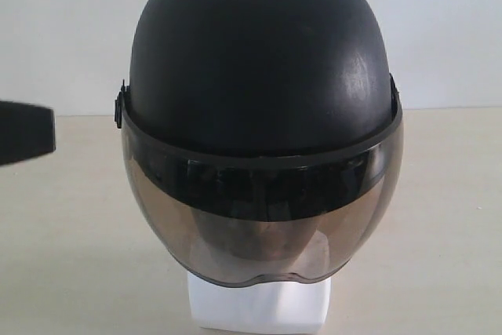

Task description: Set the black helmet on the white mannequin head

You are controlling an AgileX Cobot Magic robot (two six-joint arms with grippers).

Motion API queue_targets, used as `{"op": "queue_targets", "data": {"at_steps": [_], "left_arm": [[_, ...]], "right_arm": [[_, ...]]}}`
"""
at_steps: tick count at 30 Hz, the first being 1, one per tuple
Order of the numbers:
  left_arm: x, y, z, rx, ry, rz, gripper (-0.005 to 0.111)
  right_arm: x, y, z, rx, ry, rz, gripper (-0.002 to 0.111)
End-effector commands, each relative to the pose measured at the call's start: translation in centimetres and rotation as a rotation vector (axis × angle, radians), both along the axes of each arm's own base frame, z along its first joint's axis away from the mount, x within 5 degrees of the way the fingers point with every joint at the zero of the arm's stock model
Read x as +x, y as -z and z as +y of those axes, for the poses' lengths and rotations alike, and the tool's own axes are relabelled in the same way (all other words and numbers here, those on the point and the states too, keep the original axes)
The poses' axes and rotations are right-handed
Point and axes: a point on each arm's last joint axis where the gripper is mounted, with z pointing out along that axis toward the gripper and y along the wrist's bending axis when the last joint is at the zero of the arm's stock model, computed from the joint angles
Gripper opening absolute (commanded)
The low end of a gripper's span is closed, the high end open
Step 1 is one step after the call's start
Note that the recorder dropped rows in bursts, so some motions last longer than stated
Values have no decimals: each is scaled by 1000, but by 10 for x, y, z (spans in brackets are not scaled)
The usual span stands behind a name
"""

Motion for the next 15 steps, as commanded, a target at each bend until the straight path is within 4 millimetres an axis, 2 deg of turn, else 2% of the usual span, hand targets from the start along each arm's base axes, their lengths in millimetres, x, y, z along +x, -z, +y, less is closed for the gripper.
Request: {"op": "queue_targets", "data": {"at_steps": [1, 7, 15], "left_arm": [[-23, 10, -4, 1, -1, -23, 4], [-46, 12, -8, 13, 3, -95, 4], [-54, 10, -9, 21, 3, -134, 4]], "right_arm": [[-21, -3, -11, -21, 7, -59, 0], [-42, -4, -19, 14, 13, -96, 0], [-45, -5, -20, 18, 13, -108, 0]]}}
